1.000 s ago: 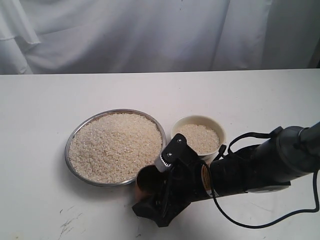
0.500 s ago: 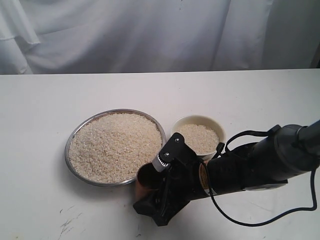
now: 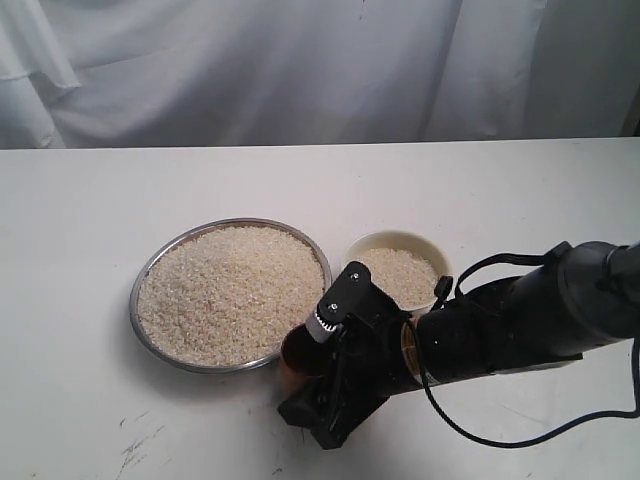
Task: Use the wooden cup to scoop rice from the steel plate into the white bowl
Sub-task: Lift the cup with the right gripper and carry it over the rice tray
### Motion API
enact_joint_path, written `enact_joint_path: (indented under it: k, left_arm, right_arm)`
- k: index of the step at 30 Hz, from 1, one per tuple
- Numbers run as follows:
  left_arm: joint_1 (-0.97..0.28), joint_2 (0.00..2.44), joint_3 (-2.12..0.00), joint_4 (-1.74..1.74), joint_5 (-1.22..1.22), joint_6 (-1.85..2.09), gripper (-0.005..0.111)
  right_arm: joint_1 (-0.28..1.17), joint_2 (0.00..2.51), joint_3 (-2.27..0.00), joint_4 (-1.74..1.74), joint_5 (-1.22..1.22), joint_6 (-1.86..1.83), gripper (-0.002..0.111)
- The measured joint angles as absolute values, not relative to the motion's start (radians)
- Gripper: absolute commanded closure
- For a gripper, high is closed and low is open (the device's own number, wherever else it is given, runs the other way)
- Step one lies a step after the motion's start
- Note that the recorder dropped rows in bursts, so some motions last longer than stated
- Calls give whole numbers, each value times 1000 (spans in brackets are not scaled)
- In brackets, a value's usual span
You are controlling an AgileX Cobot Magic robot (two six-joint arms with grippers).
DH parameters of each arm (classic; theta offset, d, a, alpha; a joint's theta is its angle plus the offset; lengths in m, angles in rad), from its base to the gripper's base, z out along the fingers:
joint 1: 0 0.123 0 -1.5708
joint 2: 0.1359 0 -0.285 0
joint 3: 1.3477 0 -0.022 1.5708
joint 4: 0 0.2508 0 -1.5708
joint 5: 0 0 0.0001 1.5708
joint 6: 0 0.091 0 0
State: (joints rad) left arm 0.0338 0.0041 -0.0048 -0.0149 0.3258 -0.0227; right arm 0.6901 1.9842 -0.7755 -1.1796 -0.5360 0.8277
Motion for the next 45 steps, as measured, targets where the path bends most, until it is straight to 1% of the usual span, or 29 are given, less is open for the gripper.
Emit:
enact_joint_path:
  k: [1, 3, 17, 21, 26, 34, 39, 42, 45]
  left_arm:
    - [34, 4, -5, -15, 326, -23, 107]
    - [34, 4, -5, -15, 326, -23, 107]
    - [34, 4, -5, -15, 326, -23, 107]
    - [34, 4, -5, -15, 326, -23, 107]
    - [34, 4, -5, -15, 326, -23, 107]
    - [34, 4, -5, -15, 326, -23, 107]
    - [34, 4, -5, -15, 326, -23, 107]
    - [34, 4, -5, -15, 326, -23, 107]
    - [34, 4, -5, -15, 326, -23, 107]
  right_arm:
    - [690, 1978, -775, -1186, -526, 835, 104]
    - [690, 1962, -775, -1209, -501, 852, 108]
    - [690, 1896, -775, -1268, -482, 889, 108]
    - [690, 1887, -775, -1274, -451, 889, 108]
    - [690, 1807, -782, -1274, -394, 889, 108]
    - [690, 1798, -889, -1319, -354, 921, 108]
    - [690, 1807, -982, -1472, -345, 1079, 108]
    - [690, 1850, -1065, -1649, -364, 1233, 108]
    - [690, 1905, -1129, -1722, -380, 1334, 108]
